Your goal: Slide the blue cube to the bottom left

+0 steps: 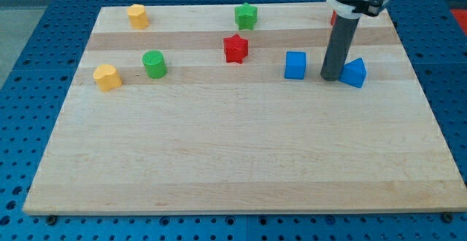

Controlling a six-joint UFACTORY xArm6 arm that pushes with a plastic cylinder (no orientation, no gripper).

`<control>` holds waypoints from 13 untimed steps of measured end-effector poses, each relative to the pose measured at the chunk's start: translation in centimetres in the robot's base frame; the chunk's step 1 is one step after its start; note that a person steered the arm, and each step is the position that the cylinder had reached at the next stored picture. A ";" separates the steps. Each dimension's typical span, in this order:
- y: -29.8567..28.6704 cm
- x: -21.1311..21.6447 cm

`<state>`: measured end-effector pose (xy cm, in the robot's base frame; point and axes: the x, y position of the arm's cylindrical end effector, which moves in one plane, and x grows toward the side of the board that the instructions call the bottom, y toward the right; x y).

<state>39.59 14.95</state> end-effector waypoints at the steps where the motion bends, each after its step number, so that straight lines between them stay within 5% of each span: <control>1: 0.0 0.0; 7: -5.1 -4.8; 13: -6.6 8.0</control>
<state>47.57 8.33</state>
